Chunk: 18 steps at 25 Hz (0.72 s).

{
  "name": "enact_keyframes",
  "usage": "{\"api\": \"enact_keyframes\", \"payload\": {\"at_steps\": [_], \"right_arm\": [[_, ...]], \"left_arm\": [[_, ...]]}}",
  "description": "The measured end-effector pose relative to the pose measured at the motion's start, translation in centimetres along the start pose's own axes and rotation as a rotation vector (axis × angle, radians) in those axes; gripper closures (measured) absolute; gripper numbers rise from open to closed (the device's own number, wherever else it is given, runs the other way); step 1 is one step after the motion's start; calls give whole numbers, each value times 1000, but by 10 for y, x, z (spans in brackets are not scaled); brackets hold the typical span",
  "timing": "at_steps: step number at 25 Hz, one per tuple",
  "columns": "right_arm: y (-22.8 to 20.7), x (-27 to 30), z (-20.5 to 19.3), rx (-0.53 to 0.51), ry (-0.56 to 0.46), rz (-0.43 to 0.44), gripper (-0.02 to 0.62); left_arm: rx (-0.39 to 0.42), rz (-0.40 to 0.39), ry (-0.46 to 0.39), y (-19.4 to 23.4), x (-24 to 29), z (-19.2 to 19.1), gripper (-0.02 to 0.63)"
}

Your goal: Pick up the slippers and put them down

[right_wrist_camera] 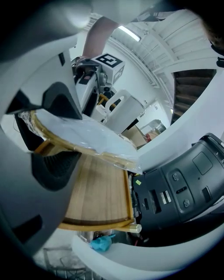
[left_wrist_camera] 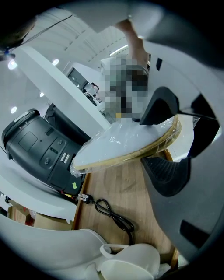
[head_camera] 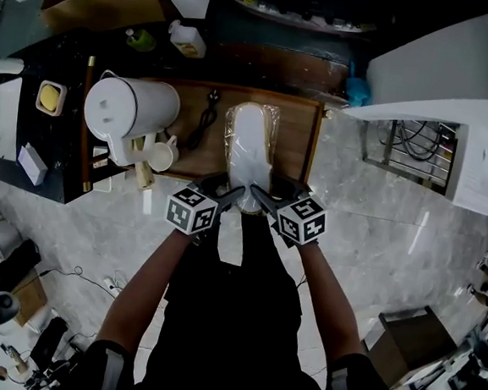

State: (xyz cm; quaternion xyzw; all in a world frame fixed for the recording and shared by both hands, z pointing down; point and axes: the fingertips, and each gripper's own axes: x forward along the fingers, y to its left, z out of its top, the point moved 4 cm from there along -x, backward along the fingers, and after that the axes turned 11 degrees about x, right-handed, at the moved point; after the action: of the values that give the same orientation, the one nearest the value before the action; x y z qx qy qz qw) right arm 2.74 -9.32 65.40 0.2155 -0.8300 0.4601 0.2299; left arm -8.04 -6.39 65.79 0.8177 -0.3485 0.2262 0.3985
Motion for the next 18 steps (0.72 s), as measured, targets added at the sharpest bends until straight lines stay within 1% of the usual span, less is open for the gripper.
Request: {"api": "enact_keyframes", "payload": {"at_steps": [6, 10, 14, 18], "right_arm": [[-10, 15, -7, 47, 8, -43, 370], [-17, 18, -10, 91, -4, -67, 370], [-21, 23, -11, 105, -1, -86, 370], [-24, 30, -12, 92, 23, -100, 370]], "left_arm": [[27, -5, 36, 14, 10, -6, 371], [37, -15, 37, 19, 18, -4, 371], [13, -21, 33, 26, 23, -5, 371], [-7, -9, 44, 33, 26, -9, 371]]}}
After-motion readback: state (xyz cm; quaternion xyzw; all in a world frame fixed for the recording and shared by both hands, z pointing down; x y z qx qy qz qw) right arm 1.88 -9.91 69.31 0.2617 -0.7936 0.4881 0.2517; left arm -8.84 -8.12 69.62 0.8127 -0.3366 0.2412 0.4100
